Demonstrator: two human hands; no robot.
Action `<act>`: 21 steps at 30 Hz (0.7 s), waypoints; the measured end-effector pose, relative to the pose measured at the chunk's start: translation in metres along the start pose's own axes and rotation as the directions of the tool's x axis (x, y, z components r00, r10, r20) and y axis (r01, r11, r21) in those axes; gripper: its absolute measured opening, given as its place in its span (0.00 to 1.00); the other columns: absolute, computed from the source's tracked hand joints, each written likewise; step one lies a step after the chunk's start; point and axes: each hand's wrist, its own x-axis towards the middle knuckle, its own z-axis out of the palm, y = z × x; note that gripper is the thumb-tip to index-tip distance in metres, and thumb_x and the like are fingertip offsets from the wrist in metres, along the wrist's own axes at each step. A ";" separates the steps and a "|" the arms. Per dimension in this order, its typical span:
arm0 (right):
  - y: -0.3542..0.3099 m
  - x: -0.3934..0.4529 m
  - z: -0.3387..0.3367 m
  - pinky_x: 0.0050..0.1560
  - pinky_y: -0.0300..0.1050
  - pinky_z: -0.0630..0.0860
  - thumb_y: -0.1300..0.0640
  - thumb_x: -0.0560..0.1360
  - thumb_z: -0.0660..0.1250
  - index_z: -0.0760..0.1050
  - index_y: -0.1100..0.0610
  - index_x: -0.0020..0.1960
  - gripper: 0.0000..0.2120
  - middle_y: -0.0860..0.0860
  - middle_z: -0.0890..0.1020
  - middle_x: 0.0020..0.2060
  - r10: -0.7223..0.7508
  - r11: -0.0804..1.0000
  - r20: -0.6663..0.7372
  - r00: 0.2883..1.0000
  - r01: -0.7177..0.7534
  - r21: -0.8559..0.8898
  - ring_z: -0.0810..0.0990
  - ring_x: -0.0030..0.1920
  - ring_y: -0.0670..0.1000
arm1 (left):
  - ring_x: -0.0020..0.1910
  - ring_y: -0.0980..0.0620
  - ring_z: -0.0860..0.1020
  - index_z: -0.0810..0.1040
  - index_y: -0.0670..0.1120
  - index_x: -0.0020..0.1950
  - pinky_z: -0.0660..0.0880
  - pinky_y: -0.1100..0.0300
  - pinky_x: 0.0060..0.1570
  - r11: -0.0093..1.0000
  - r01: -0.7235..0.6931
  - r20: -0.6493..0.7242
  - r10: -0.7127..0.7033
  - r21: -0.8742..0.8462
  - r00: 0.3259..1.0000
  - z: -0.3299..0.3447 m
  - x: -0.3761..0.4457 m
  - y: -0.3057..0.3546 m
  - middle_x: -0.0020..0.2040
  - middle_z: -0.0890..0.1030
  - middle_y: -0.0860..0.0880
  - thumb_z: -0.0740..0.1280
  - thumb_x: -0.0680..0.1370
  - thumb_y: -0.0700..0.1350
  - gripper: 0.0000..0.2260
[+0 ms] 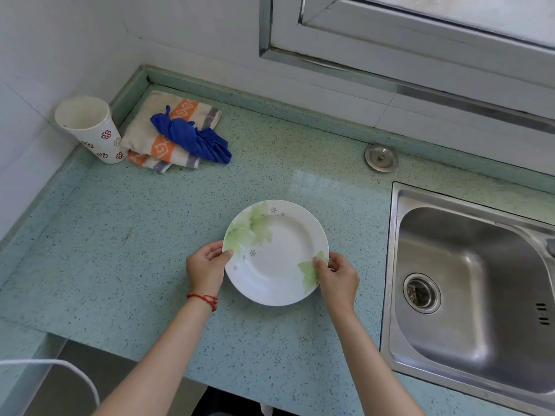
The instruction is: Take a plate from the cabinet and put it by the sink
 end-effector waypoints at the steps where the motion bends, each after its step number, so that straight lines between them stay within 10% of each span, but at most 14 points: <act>1: -0.001 0.001 0.001 0.39 0.42 0.76 0.59 0.72 0.69 0.79 0.58 0.49 0.07 0.48 0.80 0.35 -0.002 1.000 -0.001 1.000 0.002 -0.001 0.79 0.40 0.51 | 0.42 0.47 0.79 0.78 0.34 0.52 0.76 0.73 0.34 1.000 0.000 0.000 0.000 0.005 1.000 0.001 0.002 0.001 0.47 0.80 0.42 0.68 0.69 0.30 0.11; 10: -0.003 0.009 0.005 0.39 0.42 0.75 0.59 0.72 0.69 0.79 0.59 0.51 0.09 0.53 0.81 0.38 0.008 1.000 -0.003 1.000 -0.008 0.004 0.80 0.41 0.53 | 0.44 0.47 0.78 0.78 0.34 0.52 0.75 0.75 0.32 1.000 0.006 -0.002 -0.006 0.021 1.000 0.003 0.006 0.007 0.47 0.80 0.41 0.68 0.70 0.30 0.12; 16: -0.005 0.008 0.004 0.35 0.39 0.74 0.59 0.72 0.68 0.79 0.59 0.51 0.09 0.50 0.79 0.36 0.010 1.000 0.002 1.000 -0.010 -0.015 0.77 0.37 0.49 | 0.44 0.48 0.78 0.78 0.35 0.54 0.74 0.59 0.47 0.997 -0.002 -0.012 0.003 0.076 1.000 0.004 0.001 0.011 0.50 0.81 0.39 0.69 0.70 0.31 0.13; 21: -0.005 0.005 0.001 0.36 0.37 0.73 0.57 0.73 0.68 0.78 0.60 0.54 0.12 0.50 0.80 0.37 -0.009 1.000 0.021 1.000 0.009 -0.025 0.78 0.39 0.49 | 0.38 0.51 0.78 0.77 0.37 0.58 0.77 0.68 0.42 0.989 -0.081 0.001 0.081 0.124 0.997 -0.002 -0.003 0.010 0.44 0.81 0.43 0.69 0.71 0.35 0.15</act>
